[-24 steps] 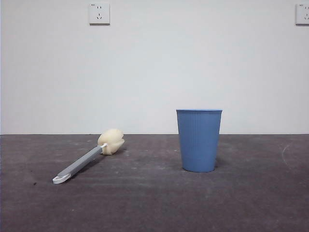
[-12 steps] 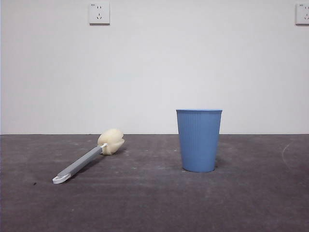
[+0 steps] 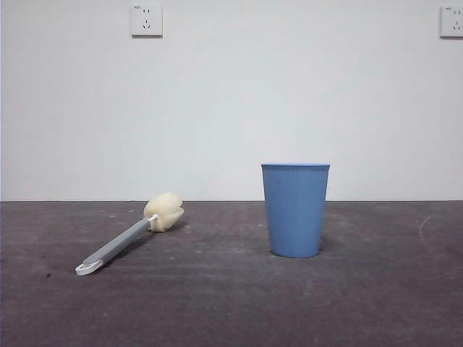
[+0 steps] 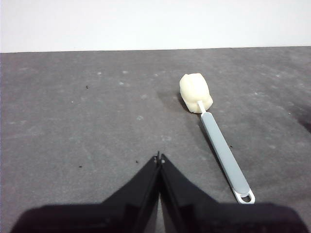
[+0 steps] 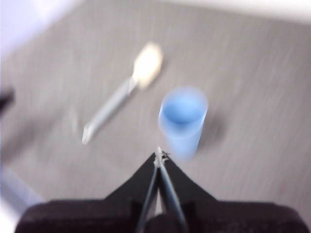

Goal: Pick up the cup brush,pick up the cup,insert the brush into the cup,clean the cup,put the cup brush back,put the cup back to the fixed position on the table

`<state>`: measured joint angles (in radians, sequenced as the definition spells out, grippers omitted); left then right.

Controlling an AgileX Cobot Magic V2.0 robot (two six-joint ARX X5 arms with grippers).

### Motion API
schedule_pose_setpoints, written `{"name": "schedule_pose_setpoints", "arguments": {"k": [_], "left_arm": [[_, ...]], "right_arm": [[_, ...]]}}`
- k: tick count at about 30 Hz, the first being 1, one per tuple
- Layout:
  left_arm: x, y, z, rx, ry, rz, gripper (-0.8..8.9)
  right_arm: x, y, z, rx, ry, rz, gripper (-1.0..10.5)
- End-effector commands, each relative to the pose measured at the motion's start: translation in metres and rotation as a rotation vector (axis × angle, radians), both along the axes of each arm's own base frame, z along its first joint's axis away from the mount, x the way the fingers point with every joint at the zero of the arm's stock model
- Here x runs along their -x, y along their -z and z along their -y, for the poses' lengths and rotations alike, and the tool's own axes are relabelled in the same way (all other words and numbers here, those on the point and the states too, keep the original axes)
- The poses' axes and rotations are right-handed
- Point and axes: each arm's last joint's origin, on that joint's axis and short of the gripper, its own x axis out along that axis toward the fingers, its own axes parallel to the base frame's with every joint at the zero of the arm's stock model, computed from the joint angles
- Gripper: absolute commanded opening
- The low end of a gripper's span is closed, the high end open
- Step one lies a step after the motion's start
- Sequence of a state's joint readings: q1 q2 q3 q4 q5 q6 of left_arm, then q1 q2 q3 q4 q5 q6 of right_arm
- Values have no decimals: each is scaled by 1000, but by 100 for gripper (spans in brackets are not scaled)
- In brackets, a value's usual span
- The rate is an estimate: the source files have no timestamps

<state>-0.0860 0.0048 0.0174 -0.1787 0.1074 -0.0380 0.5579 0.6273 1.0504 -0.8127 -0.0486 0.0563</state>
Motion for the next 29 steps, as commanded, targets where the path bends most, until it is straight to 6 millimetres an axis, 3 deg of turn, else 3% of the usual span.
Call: {"name": "schedule_pose_setpoints", "arguments": {"k": [1,6,13,19,29], "left_arm": [[-1,4,0,4,-5,-8,-3],[-1,4,0,4,-5,-8,-3],[-1,4,0,4,-5,-8,-3],[-1,4,0,4,-5,-8,-4],[-1,4,0,4,-5,-8,-3]], "right_arm": [[7,-1,8,-18,17,139,1],[16,13,19,-12,68,348,1],[8,67,24,-52,176,489,1],[-3,120,26,-68,253,476,1],[-13,177,35,-61,368,418,1]]}}
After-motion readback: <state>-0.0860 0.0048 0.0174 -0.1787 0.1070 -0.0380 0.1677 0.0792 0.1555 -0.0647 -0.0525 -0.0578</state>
